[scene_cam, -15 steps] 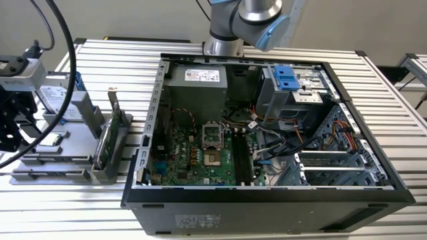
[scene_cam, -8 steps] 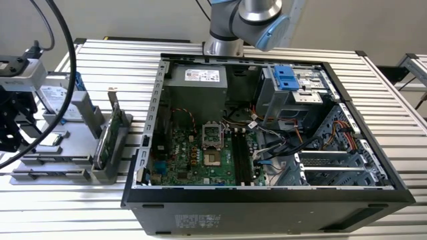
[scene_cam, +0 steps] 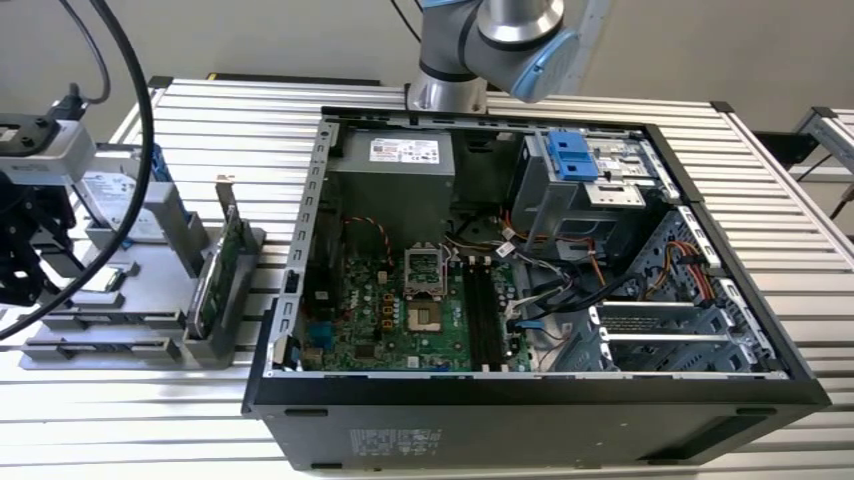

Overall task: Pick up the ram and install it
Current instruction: 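Pick up the ram and move it above insertion slot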

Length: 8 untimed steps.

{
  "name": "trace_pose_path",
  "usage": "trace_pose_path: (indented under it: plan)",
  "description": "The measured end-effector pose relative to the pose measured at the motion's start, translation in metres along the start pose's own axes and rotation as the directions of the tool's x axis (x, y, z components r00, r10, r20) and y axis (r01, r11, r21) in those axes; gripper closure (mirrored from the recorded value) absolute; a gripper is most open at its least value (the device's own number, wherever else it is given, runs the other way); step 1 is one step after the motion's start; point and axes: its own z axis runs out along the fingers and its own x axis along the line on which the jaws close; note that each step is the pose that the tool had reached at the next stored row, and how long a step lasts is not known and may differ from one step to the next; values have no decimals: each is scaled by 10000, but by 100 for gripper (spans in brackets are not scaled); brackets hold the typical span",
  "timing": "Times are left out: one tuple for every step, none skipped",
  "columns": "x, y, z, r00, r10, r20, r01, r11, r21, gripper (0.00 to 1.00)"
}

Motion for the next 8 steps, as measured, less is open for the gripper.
trace_pose_path:
  plan:
    - [0, 0, 3, 10000, 0, 5, 0, 10000, 0, 0]
    - [0, 0, 4, 10000, 0, 9, 0, 10000, 1, 0]
    - [0, 0, 4, 10000, 0, 10, 0, 10000, 2, 0]
    - [0, 0, 4, 10000, 0, 11, 0, 10000, 2, 0]
    - [0, 0, 5, 10000, 0, 10, 0, 10000, 1, 0]
    - [0, 0, 8, 10000, 0, 11, 0, 10000, 0, 0]
    - [0, 1, 13, 10000, 0, 11, 0, 10000, -2, 0]
    - [0, 0, 17, 10000, 0, 13, 0, 10000, -1, 0]
